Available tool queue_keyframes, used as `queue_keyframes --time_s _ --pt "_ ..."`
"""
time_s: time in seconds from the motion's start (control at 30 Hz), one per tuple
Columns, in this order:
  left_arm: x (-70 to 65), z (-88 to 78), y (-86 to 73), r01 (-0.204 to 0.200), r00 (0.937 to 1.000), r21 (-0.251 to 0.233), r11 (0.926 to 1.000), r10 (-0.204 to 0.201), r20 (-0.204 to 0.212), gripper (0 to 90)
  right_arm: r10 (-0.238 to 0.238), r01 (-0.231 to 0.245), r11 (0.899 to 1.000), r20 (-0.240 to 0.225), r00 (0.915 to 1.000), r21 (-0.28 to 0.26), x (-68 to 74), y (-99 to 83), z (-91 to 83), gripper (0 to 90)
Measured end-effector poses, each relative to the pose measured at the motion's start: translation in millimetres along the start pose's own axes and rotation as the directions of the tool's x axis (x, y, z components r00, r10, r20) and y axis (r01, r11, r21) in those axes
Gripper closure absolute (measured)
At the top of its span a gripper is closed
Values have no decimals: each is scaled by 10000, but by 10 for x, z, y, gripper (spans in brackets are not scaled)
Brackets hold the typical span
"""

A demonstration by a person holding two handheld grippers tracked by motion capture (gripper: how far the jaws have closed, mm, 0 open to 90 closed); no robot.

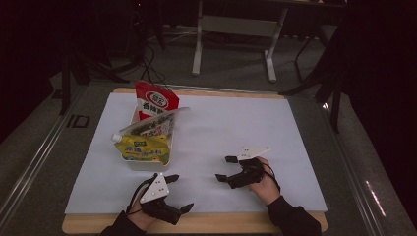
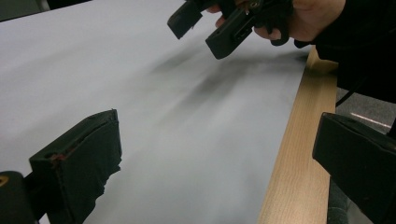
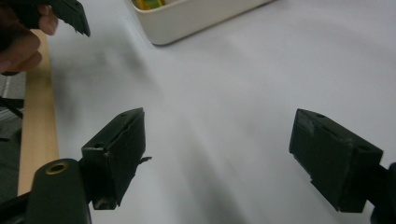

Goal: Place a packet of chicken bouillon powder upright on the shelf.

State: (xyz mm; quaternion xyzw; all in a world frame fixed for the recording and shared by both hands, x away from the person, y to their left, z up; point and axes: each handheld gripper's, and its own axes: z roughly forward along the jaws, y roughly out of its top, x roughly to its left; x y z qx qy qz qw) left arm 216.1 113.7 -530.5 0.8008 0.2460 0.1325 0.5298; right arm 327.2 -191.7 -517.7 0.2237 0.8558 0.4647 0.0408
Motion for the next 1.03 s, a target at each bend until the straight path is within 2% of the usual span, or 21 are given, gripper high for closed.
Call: queue_keyframes --time_s 0.2,0.4,0.57,0.73,1.03 --pt "-1 -4 -1 -31 10000 19 10000 31 0 24 -5 -2 9998 372 9993 183 -11 -154 -90 181" --pt "-7 3 0 -46 10000 24 10000 46 17 24 215 -216 9998 452 9987 11 -43 -250 -191 179" --pt "-3 -1 -1 -45 10000 -1 10000 45 9 24 313 -307 9995 730 9968 -100 -85 -325 -256 166" --pt "5 10 -18 -14 10000 68 10000 14 51 24 243 -233 9997 928 9954 -120 -116 -359 -277 165" --pt "3 10 -33 -17 10000 96 10000 17 57 24 85 -78 9999 841 9964 -84 -131 -380 -249 150"
